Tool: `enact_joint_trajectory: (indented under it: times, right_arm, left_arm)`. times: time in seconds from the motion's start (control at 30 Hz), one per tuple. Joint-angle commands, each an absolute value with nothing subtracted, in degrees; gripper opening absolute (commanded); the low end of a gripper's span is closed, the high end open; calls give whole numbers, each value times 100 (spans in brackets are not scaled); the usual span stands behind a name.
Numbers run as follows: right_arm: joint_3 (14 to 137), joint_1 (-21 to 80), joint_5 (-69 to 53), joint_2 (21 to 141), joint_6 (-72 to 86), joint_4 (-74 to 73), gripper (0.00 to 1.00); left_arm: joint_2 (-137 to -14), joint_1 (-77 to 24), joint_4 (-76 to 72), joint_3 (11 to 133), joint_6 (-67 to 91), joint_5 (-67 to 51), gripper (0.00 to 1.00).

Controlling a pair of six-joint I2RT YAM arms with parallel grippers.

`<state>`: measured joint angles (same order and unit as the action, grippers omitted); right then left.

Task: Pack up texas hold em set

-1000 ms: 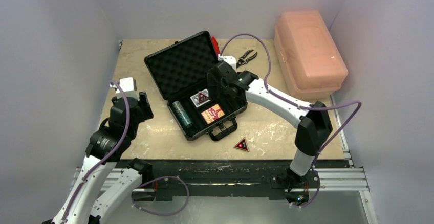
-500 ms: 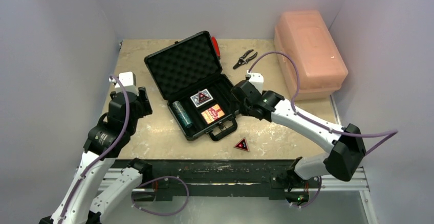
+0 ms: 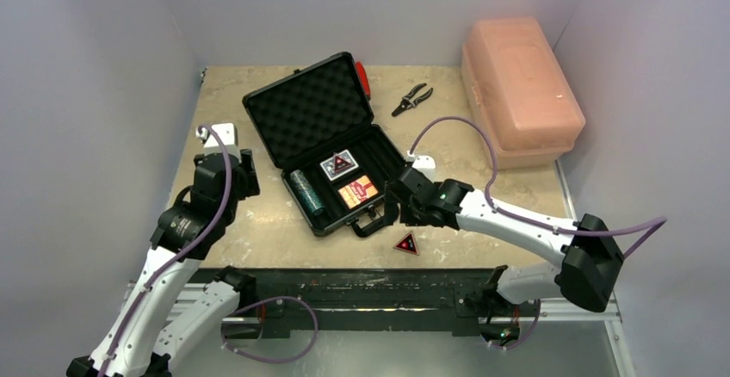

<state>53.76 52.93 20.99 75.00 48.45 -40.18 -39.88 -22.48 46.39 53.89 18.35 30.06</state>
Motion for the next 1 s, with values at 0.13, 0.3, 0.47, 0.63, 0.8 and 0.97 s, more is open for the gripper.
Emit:
enact_joint_trajectory:
  times: [0.13,0.3,0.47,0.63,0.8,0.97]
  right_arm:
    - [4926,5719,1812,7620,5141,-3529,99]
    - [4760,5808,1789,7867,5148,-3438,99]
    - [4665,5894,1849,8119,5256,-3429,97]
    - [4648,5969,1945,8386,5326,-3426,94]
    - [4651,6063,2010,8605,5365,-3434,90]
    - [4617,6091,2081,8691,5379,-3479,86]
  left_arm:
    - [-3852,-2197,4533,5353,1731,3067,57]
    - [-3825,-2197,4542,5347,1731,3081,57]
    - [-3784,-2197,4552,5344,1732,3124,57]
    - [-3762,-2197,4560,5344,1740,3129,57]
    - [-3746,-2197,4561,5348,1740,3129,57]
    - [-3727,-2193,4570,5335,1740,3145,57]
